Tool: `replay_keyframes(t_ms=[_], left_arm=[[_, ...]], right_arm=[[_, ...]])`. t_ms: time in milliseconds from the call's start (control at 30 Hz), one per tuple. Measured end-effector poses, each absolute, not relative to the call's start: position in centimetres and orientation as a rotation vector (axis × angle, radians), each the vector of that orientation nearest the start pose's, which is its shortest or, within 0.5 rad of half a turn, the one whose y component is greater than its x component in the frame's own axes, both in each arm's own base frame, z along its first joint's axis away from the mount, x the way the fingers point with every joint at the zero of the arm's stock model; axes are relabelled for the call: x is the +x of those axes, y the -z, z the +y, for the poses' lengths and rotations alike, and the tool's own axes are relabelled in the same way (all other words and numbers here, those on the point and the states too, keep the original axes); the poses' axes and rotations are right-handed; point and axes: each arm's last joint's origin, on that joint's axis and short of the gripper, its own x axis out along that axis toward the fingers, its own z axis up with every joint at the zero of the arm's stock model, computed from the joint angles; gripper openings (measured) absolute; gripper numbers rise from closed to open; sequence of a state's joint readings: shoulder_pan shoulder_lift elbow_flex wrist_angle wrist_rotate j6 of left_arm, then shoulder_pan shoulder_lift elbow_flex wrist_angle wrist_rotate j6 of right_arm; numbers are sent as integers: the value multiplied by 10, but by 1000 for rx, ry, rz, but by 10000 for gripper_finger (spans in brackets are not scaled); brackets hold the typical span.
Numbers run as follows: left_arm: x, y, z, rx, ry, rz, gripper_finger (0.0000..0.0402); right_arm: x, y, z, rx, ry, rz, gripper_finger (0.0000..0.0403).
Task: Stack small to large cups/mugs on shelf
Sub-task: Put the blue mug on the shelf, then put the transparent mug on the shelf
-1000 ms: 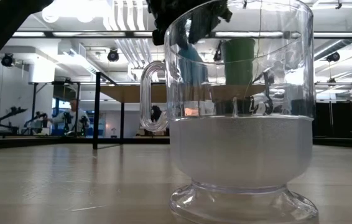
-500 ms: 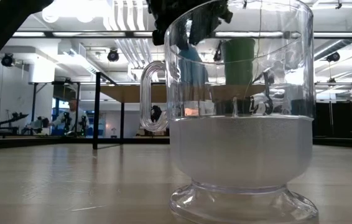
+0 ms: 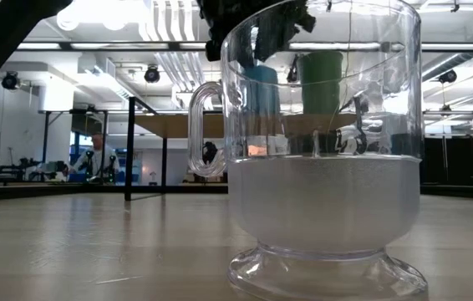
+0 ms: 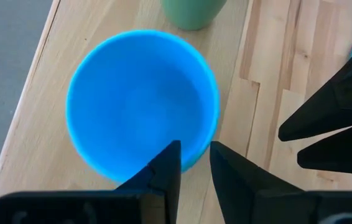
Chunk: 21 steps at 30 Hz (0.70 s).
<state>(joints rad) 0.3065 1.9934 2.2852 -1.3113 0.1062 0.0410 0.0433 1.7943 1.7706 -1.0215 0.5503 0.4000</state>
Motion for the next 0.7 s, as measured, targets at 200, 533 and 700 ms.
replay_keyframes(t_ms=[200, 533, 700], left_arm=[[379, -390, 117, -173, -162, 1001, 70], [380, -392, 115, -205, -172, 985, 71], [375, -400, 111, -212, -179, 964, 71]], right_arm=[[371, -335, 3, 71, 653, 887, 89], [371, -336, 8, 85, 652, 876, 89], [371, -338, 20, 48, 615, 862, 89]])
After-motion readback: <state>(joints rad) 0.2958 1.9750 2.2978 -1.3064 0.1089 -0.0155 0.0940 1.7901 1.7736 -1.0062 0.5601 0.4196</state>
